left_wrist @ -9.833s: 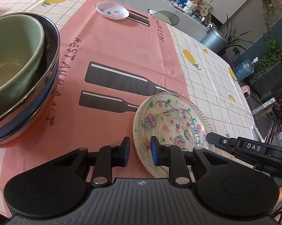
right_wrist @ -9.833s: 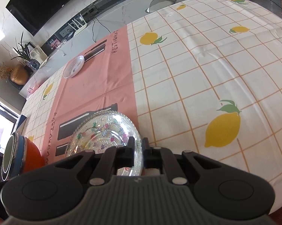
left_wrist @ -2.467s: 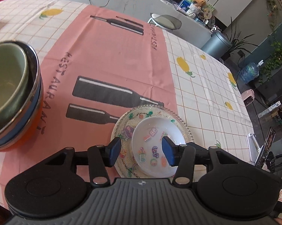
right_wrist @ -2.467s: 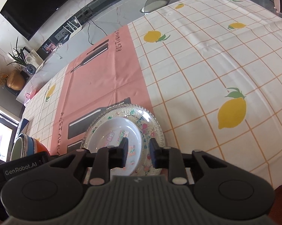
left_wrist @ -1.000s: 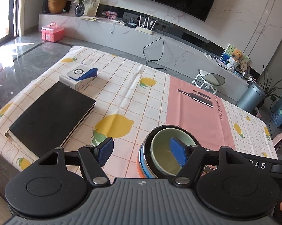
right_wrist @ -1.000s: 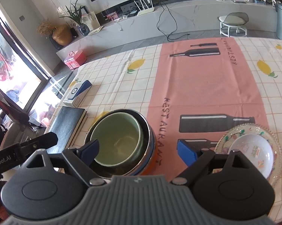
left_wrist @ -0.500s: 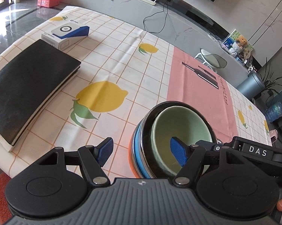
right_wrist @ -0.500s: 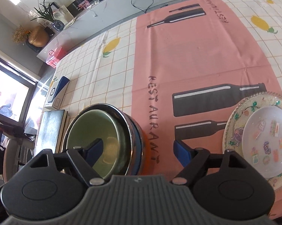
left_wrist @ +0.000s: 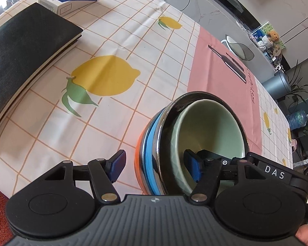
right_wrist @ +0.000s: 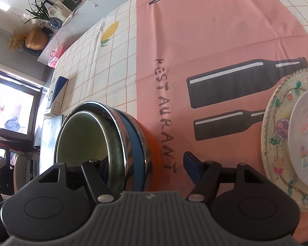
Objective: Organize plates and bowls
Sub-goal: 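Move both tools to the bowl stack rim and close on it, then lift the bowl stack with both tools and lower it onto the white bowl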
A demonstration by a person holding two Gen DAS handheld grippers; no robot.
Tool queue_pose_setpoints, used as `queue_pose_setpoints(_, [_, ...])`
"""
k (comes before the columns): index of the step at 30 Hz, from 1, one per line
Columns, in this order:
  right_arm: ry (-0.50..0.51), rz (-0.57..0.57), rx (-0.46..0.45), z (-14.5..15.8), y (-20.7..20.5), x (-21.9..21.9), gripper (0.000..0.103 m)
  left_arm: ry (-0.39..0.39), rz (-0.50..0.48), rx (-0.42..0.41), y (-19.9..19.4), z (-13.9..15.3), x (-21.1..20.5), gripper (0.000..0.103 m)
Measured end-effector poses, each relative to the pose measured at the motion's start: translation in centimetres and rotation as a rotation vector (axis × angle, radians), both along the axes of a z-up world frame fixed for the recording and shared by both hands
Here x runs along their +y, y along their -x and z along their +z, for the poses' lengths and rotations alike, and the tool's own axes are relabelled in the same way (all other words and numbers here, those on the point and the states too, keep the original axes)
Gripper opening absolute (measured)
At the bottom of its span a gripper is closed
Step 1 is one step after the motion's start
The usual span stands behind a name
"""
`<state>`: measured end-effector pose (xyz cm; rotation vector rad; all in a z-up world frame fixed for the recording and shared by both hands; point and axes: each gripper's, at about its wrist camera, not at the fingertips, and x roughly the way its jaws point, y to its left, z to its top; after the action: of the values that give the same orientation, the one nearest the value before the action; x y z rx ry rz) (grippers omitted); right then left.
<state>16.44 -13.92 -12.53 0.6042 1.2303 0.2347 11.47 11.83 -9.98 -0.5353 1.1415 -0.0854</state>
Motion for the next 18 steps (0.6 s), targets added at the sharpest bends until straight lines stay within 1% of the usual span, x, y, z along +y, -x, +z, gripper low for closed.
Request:
queue_pose_setpoints(3, [-0.035,-0.010,0.005,-0.33,-0.07,-0.18,0.063,0.038,0.008,0.013,-0.22,-0.44,0.25,0.074])
queue_pose_setpoints(5, [-0.054,-0.014,0.008,-0.43,-0.15,-0.28,0.061,0.068,0.015,0.019,-0.26,-0.63,0.49,0.072])
queue_pose_setpoints(8, [-0.092,-0.019,0.011,-0.54,-0.14,-0.33,0.054,0.109,0.023,0.026,-0.33,-0.88,0.65,0.066])
queue_pose_setpoints(9, [-0.107,-0.022,0.014,-0.61,-0.15,-0.33,0.051,0.113,0.025,0.027,-0.38,-0.90,0.65,0.065])
queue_pose_setpoints(18, [-0.105,-0.017,0.002,-0.52,-0.07,-0.06,0.050,0.115,0.037,0.029,-0.34,-0.88,0.56,0.064])
